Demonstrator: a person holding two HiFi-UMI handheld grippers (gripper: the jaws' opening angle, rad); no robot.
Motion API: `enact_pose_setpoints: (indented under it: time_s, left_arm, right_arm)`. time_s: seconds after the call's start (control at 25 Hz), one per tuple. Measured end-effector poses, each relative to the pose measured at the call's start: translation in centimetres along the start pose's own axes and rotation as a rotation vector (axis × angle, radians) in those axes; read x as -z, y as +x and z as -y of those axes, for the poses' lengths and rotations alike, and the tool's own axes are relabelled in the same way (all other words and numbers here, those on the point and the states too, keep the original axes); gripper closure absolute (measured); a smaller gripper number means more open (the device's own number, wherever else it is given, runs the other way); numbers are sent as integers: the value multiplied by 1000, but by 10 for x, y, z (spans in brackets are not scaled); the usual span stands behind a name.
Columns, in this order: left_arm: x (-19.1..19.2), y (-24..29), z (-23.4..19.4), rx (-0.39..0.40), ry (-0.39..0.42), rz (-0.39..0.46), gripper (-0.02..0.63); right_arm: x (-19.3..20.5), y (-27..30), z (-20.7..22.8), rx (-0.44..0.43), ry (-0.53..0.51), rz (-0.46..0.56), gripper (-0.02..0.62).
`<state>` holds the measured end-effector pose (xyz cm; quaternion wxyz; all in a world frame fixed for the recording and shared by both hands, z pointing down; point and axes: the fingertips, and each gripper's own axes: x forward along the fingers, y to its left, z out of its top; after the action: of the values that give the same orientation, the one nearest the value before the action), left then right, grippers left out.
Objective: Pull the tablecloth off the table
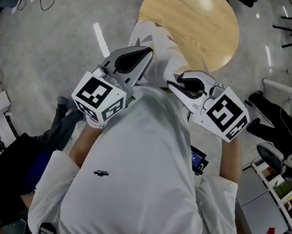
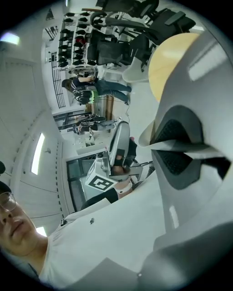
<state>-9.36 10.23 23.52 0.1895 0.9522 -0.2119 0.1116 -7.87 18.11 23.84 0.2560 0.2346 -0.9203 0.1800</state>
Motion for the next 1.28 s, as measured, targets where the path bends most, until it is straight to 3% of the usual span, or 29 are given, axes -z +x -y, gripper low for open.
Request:
enact_pose_setpoints:
  time_s: [0.32, 0.64, 1.28]
  left_arm:
    - [11, 12, 14, -12, 5, -37, 598]
    - [9, 8, 23, 3, 1, -21, 598]
    - [17, 25, 29, 5, -9, -48, 598]
  right_arm:
    - [18, 12, -6, -108, -42, -68, 582]
    - [33, 13, 4, -117, 19, -114, 581]
    - [52, -4, 7, -117, 50, -91, 581]
